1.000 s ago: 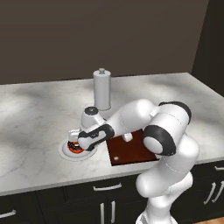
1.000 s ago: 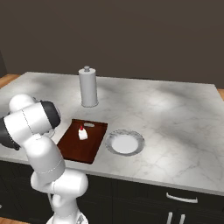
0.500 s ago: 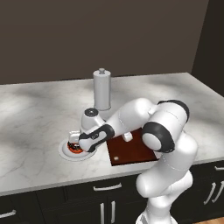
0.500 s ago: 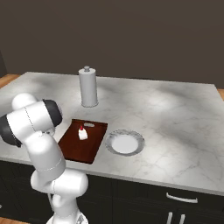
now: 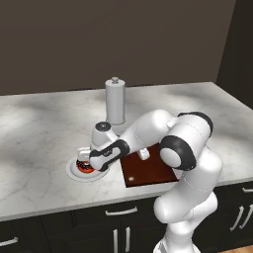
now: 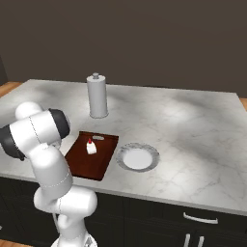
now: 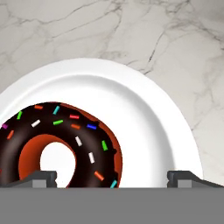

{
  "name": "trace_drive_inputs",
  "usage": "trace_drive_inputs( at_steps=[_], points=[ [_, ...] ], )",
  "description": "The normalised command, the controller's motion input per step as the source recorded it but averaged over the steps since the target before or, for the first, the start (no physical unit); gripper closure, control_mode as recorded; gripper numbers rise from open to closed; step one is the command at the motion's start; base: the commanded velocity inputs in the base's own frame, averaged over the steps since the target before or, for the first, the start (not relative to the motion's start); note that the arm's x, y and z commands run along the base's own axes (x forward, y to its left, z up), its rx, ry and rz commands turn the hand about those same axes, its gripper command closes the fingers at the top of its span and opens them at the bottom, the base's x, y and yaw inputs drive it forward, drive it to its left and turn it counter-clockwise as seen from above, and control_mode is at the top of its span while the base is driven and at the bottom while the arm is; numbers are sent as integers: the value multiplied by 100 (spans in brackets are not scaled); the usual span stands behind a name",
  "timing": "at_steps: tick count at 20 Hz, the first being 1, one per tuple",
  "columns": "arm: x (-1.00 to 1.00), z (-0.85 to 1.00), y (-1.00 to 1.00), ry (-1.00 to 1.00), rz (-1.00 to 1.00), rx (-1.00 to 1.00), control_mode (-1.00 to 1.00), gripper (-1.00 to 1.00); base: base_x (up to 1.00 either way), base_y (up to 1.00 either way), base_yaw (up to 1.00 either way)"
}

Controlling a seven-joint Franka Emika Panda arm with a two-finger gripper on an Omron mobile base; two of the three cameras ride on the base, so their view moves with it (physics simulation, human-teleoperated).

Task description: Move the dessert items from the plates to the tray.

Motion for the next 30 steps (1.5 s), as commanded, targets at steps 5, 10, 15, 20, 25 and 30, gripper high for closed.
trace_drive_inputs(
  at_steps=[5,10,15,20,25,30],
  points=[
    [8,0,0,0,0,0,-100,-100,0,0,0],
    [4,-1,2,0,0,0,-100,-100,0,0,0],
    [0,-12,1,0,0,0,-100,-100,0,0,0],
    [0,-20,3,0,0,0,-100,-100,0,0,0],
    [0,-15,3,0,0,0,-100,-100,0,0,0],
    [0,-12,5,0,0,0,-100,-100,0,0,0]
  ],
)
